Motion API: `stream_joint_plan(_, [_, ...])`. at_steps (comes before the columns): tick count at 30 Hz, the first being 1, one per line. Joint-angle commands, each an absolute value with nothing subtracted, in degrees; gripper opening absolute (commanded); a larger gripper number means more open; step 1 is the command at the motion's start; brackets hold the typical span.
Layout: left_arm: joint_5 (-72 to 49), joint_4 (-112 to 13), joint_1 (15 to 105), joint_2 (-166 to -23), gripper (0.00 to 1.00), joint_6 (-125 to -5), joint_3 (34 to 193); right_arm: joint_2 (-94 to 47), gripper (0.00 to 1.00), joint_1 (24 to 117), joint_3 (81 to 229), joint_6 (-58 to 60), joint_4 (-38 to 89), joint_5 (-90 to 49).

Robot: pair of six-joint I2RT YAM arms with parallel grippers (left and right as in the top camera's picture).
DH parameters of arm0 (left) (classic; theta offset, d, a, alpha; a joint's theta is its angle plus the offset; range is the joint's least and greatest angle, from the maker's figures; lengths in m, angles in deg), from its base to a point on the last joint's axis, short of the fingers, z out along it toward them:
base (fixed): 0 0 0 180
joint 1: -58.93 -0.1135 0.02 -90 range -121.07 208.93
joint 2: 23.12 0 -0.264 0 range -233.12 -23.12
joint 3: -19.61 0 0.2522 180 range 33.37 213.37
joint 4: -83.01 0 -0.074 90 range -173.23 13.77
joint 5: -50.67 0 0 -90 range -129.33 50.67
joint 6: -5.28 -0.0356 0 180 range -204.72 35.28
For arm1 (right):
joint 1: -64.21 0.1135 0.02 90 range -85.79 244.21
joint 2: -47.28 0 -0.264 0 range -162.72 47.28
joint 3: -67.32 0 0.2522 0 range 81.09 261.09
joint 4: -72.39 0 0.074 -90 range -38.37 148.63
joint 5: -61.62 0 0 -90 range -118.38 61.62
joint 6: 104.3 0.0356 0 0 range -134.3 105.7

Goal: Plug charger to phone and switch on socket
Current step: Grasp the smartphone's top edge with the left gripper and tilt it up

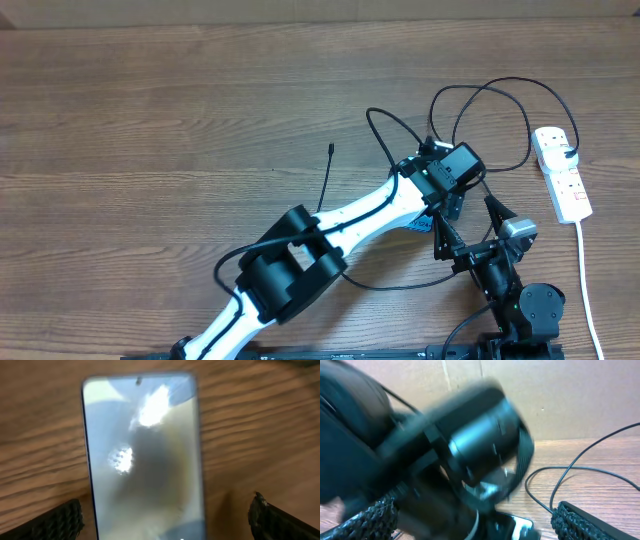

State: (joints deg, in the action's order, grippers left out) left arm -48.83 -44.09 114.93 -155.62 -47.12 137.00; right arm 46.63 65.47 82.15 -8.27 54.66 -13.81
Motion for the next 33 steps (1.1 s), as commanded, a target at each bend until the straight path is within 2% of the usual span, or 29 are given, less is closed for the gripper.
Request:
stream_joint_plan(1, [-48.74, -44.47, 114.85, -158.77, 1.00, -45.89, 136.59, 47.11, 1.00, 65.82, 81.56, -8.38, 55.01, -14.19])
stream_joint_plan(3, [-48.76, -44.60, 114.45, -158.77, 0.99, -45.92, 136.59, 47.11, 1.00, 65.82, 81.56, -8.38, 55.01, -14.19])
stream_joint_plan(4, [-48.76, -44.66, 114.26, -158.77, 0.96, -45.92, 136.59, 47.11, 1.00, 65.82, 81.56, -8.38, 55.01, -14.19])
stream_joint_plan(6, [-48.98, -44.36, 113.80, -158.79, 0.83, -45.94, 136.59, 47.11, 1.00, 65.82, 81.56, -8.38, 55.01, -14.19])
stream_joint_plan(8, [-48.94, -43.90, 113.43, -158.82, 0.76, -45.96, 136.59, 47.11, 1.00, 65.82, 81.56, -8.38, 55.01, -14.19])
stream_joint_plan(13, [-51.65, -41.10, 112.88, -158.84, 0.70, -46.16, 136.59, 47.11, 1.00, 65.82, 81.56, -8.38, 55.01, -14.19])
stream_joint_plan(22, [-60.78, -34.87, 111.31, -158.84, 0.77, -48.78, 136.59, 47.11, 1.00, 65.82, 81.56, -8.38, 55.01, -14.19])
stream_joint_plan(33, [-55.89, -27.00, 100.88, -158.84, 0.96, -49.02, 136.59, 47.11, 1.00, 65.82, 81.56, -8.38, 55.01, -14.19])
